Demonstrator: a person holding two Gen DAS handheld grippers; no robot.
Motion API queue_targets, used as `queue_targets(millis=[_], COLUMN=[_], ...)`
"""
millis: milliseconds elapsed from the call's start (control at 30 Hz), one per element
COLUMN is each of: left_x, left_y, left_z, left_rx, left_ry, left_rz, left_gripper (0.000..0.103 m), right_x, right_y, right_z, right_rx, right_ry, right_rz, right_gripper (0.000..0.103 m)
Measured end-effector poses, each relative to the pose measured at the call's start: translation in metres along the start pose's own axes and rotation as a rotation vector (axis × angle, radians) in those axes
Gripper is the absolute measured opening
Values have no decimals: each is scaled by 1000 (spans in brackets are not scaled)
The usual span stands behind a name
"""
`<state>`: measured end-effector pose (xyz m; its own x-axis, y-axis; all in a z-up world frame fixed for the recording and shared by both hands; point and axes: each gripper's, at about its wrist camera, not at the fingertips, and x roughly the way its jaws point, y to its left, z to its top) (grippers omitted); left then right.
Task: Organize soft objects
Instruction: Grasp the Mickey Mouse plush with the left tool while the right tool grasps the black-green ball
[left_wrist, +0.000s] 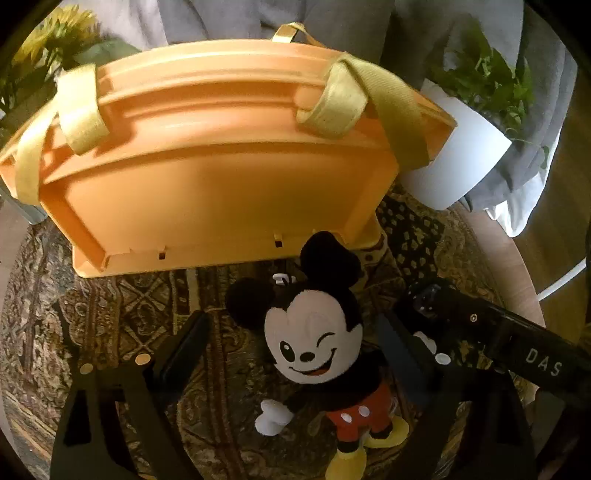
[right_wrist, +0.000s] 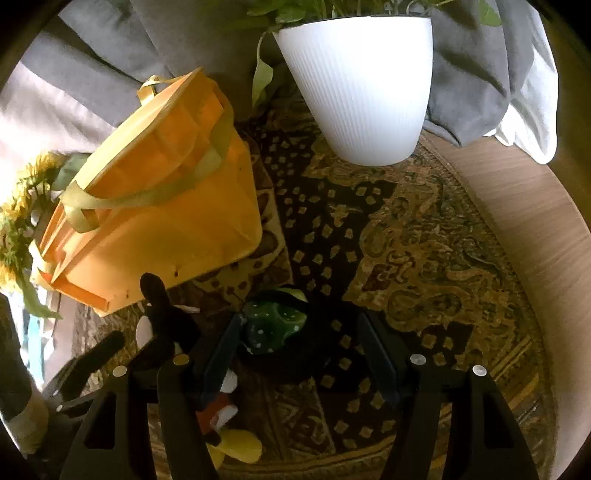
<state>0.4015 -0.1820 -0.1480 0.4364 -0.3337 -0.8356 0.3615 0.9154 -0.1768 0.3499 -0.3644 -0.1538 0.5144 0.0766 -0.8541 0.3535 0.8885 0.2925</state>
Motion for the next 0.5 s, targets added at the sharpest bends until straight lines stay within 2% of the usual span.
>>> queue_targets(millis=[67,100,267,400,500], left_x=[4,6,17,24,24], left_y=[2,2,-1,2,1], left_z=[1,1,-2,-3,-2], left_rx=[-9,-4,-1,-22,-23], left_ry=[9,18,59,76,77], left_rz=[-7,-7,-26,-63,-98], left_gripper=[89,85,79,62,60], right_x=[6,11,22,24,20], right_y=[2,4,5,7,8], right_z=[0,0,-4,-3,-3], right_rx=[6,0,24,28,16], right_ry=[28,51,92,81,65], right_rz=[38,64,112,114,110], right_gripper=[67,67,67,67,63])
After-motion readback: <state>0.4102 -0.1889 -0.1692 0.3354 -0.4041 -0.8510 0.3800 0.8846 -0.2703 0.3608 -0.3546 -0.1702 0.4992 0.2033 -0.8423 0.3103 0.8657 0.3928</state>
